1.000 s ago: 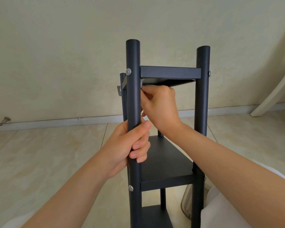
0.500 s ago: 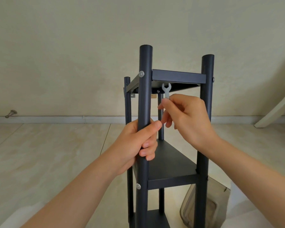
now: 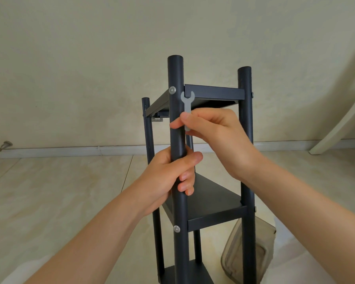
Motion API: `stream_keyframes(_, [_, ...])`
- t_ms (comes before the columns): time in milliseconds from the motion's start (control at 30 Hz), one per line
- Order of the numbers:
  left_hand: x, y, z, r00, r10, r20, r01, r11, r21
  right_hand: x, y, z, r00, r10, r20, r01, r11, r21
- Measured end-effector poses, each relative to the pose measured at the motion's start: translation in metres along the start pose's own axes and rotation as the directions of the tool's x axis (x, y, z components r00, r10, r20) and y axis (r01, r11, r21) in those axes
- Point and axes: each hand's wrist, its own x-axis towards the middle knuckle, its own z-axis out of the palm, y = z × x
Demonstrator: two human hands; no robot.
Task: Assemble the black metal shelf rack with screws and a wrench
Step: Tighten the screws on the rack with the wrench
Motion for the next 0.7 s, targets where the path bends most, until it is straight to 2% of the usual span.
stream_keyframes(100, [0.001,-0.001,-0.002,1.0,-0.007,0.021,0.006,0.999,0.053,0.001,0.0,0.003,0.999,0.022,0.037,-0.024,0.998,0.052])
stream_keyframes(167, [0.0,-0.003,-0.002,1.0,0.005,-0.015,-0.004,0.998,0.07,0.002,0.001,0.005,0.999,0.031,0.037,-0.034,0.996,0.082])
stream_keyframes(267, [-0.002,-0.005,0.002,0.983,0.084,-0.164,-0.056,0.985,0.165,0.004,0.004,0.01,1.0,0.022,0.014,-0.023,0.998,0.065])
stream_keyframes(367, [-0.001,-0.01,0.009,0.897,0.237,-0.373,-0.121,0.943,0.31,0.006,0.008,0.014,1.0,0.023,-0.01,-0.022,0.999,0.049])
stream_keyframes(467, [0.0,-0.013,0.013,0.845,0.274,-0.46,-0.122,0.935,0.334,0.008,0.01,0.018,0.999,0.032,-0.003,-0.031,0.998,0.061])
stream_keyframes(600, [0.003,-0.014,0.012,0.804,0.249,-0.54,-0.094,0.95,0.299,0.011,0.013,0.022,0.999,0.038,0.003,-0.038,0.996,0.076])
stream_keyframes(700, [0.005,-0.016,0.007,0.782,0.227,-0.58,-0.092,0.963,0.252,0.012,0.011,0.016,1.0,0.011,-0.024,-0.011,1.0,-0.004])
